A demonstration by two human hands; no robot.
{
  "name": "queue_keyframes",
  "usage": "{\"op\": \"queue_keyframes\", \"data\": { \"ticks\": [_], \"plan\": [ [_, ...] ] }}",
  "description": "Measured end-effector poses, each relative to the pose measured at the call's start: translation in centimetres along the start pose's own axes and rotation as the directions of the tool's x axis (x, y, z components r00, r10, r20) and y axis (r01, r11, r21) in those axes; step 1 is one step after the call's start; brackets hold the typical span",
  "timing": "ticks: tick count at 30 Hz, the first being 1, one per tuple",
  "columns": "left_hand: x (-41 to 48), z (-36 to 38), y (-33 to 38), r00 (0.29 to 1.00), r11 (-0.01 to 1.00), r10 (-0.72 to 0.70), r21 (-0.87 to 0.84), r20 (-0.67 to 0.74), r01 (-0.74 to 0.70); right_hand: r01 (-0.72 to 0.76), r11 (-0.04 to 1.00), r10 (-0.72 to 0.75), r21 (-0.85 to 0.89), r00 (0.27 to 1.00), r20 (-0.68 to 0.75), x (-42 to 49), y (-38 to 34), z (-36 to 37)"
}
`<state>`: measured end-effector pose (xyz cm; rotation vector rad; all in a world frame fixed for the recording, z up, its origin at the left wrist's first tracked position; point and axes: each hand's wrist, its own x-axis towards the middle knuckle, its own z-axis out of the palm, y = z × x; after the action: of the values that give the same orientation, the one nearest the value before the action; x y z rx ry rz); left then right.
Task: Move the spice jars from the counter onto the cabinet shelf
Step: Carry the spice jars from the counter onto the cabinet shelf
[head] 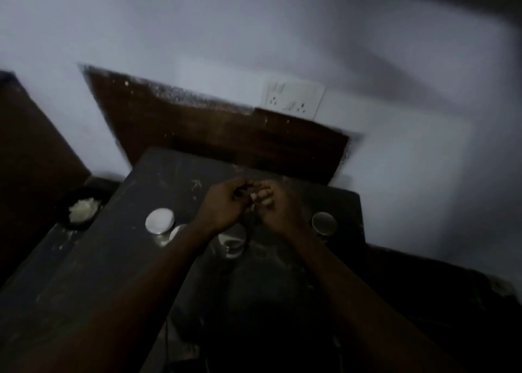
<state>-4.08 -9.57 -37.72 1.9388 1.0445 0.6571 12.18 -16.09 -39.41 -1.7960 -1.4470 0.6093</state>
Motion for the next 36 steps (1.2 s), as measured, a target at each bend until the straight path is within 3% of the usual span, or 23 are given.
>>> {"op": "queue_keyframes", "data": {
  "ticks": [5,9,13,16,19,24,28,32,36],
  "plan": [
    [-3.2,0.5,-5.8,0.985,0.977,-0.165,0.144,0.05,0.157,-0.039,0.991,0.057,-0.126,0.988,0.144,-2.0,2.3,6.0],
    [-4.2,1.8,-9.2,0.976,0.944,-0.176,0.303,0.132,0.129,-0.062,0.966,0.12,-0.25,0.967,0.224,-2.6,4.1,8.6],
    [-4.2,3.7,-11.9,0.91,0.867,-0.328,0.463,0.252,0.184,-0.155,0.938,0.251,-0.309,0.92,0.301,-2.6,5.6,10.9],
    [-4.3,5.2,-12.8,0.906,0.831,-0.328,0.538,0.266,0.143,-0.239,0.916,0.343,-0.323,0.883,0.32,-2.6,6.4,12.4],
    [-3.9,6.2,-13.0,0.939,0.823,-0.283,0.552,0.196,0.133,-0.259,0.918,0.345,-0.3,0.894,0.286,-2.3,6.8,12.9],
    [-3.1,5.5,-12.8,0.964,0.865,-0.21,0.491,0.161,0.107,-0.238,0.937,0.299,-0.256,0.924,0.236,-2.0,6.5,11.2],
    [-2.5,3.7,-10.8,0.997,0.943,-0.081,0.326,0.015,0.072,-0.168,0.978,0.185,-0.124,0.972,0.145,-1.8,4.4,7.9],
    [-0.5,1.5,-5.9,0.991,0.985,0.054,0.168,-0.121,-0.033,-0.063,0.998,0.062,-0.007,0.997,-0.041,-1.4,0.5,3.7],
    [2.7,-0.7,1.1,0.945,0.98,0.194,0.019,-0.263,-0.196,0.04,0.997,-0.022,0.071,0.973,-0.231,0.2,-4.1,-1.4]
  ]
}}
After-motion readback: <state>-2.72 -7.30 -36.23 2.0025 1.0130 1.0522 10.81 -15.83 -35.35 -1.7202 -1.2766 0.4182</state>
